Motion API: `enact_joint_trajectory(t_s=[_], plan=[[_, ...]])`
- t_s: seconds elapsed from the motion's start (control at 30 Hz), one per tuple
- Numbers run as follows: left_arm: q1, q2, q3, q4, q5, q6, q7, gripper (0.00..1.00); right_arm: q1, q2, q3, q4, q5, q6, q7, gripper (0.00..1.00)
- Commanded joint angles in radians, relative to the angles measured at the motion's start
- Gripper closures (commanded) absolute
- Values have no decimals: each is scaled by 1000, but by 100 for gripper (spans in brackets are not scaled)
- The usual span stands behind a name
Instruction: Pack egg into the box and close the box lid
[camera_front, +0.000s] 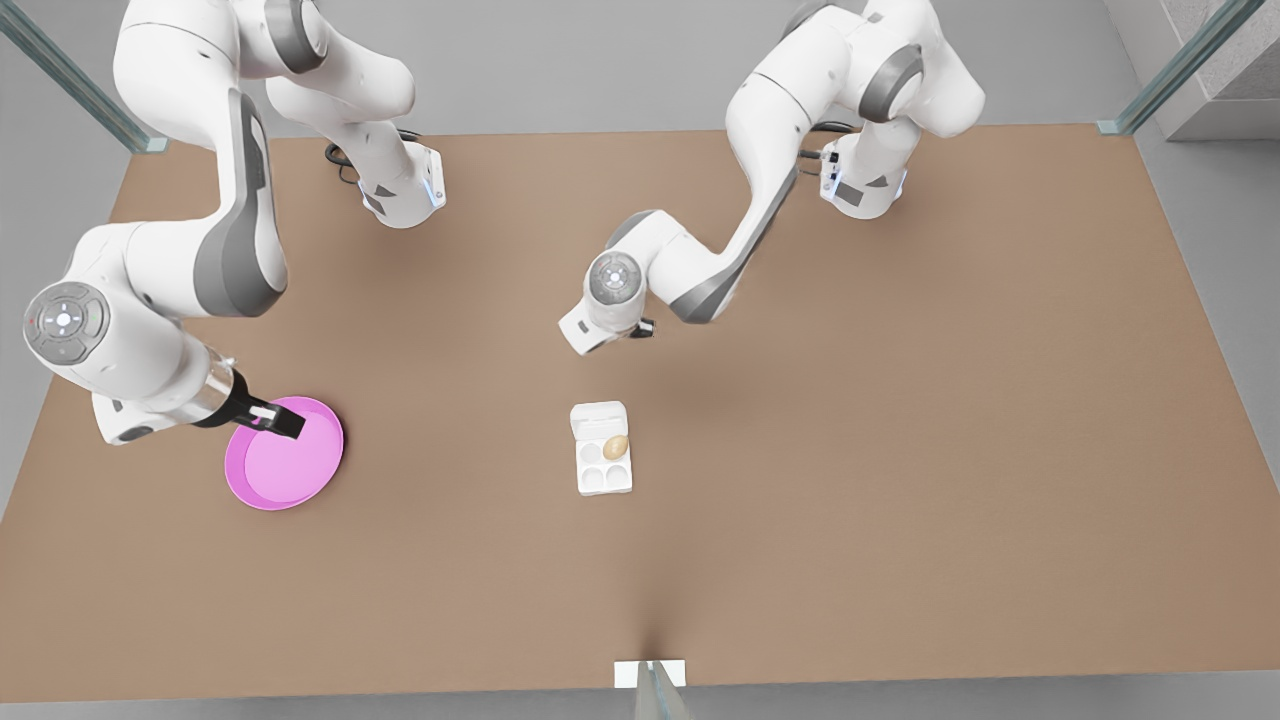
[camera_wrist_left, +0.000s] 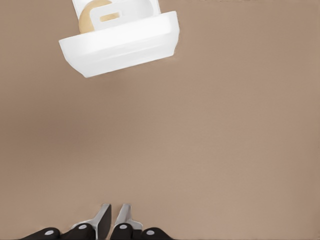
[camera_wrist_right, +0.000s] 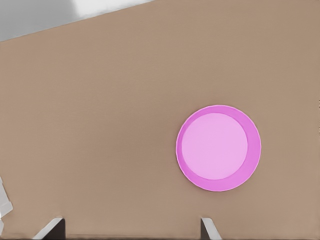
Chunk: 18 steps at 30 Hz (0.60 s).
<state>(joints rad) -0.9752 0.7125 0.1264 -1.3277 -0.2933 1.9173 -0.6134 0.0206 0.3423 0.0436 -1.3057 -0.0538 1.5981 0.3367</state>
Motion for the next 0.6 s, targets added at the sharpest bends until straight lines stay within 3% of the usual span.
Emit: enact_joint_trajectory(t_s=[0.0,0.23,0.57], plan=[[-13,27,-1,1,-29,227,-829,79,-1,4,-1,10,-1,-99,-278,0],[-11,131,1,1,-27,347,-717,79,-5,4,-2,11,-4,-99,-280,0],[35,151,12,2,37,388,-620,79,4,4,-2,11,-14,-104,-280,0]])
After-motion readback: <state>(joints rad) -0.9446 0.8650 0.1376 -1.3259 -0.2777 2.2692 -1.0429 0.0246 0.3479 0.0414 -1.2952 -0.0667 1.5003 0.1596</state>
